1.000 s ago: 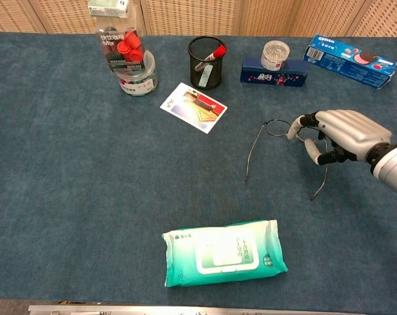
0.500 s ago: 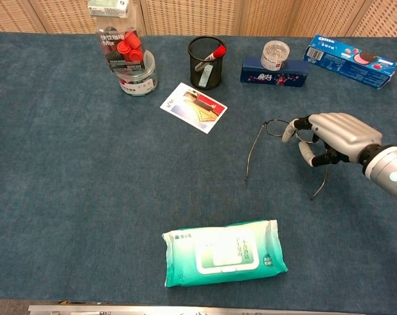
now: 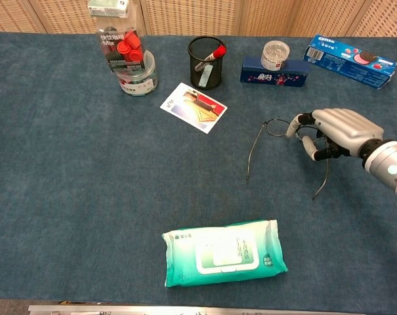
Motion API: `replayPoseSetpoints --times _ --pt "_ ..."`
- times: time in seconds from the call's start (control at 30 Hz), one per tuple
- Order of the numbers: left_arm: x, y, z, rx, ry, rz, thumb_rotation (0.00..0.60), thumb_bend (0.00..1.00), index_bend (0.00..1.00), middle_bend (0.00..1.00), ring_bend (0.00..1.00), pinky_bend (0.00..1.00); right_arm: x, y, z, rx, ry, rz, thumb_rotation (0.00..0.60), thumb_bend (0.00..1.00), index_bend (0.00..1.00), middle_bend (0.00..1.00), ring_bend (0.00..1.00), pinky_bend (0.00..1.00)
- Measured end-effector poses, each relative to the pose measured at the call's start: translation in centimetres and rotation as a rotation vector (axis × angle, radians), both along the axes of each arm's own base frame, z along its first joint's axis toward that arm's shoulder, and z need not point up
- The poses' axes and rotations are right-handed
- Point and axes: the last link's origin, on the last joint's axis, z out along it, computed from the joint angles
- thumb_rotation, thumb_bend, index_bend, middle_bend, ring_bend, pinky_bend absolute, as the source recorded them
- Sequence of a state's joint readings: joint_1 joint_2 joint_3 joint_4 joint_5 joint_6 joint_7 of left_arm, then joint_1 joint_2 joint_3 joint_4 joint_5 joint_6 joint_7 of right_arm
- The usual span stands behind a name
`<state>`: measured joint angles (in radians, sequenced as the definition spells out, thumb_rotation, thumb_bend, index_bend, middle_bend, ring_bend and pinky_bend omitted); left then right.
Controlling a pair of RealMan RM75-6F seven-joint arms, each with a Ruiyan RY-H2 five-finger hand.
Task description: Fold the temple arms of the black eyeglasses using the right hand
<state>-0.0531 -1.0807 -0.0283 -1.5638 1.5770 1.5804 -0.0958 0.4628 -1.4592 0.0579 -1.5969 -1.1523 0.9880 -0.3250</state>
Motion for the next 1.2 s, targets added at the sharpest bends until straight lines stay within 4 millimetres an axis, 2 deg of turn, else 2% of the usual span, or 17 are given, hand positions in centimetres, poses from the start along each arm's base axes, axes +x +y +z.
replayPoseSetpoints --times 0.73,1.2 --pt "0.0 0.1 -0.2 -0.005 0.013 0.006 0.600 0.25 0.53 0.40 0.34 0.47 -1.2 -0.8 0.9 -0.071 0.008 -0.029 0.600 0.62 0.37 0.31 0.20 0.35" --pt "0.1 0.2 -0.8 -0.021 0.026 0.007 0.600 0.25 0.53 0.40 0.34 0.47 -0.2 -0.1 4.3 -0.176 -0.039 0.037 0.600 0.62 0.37 0.30 0.19 0.29"
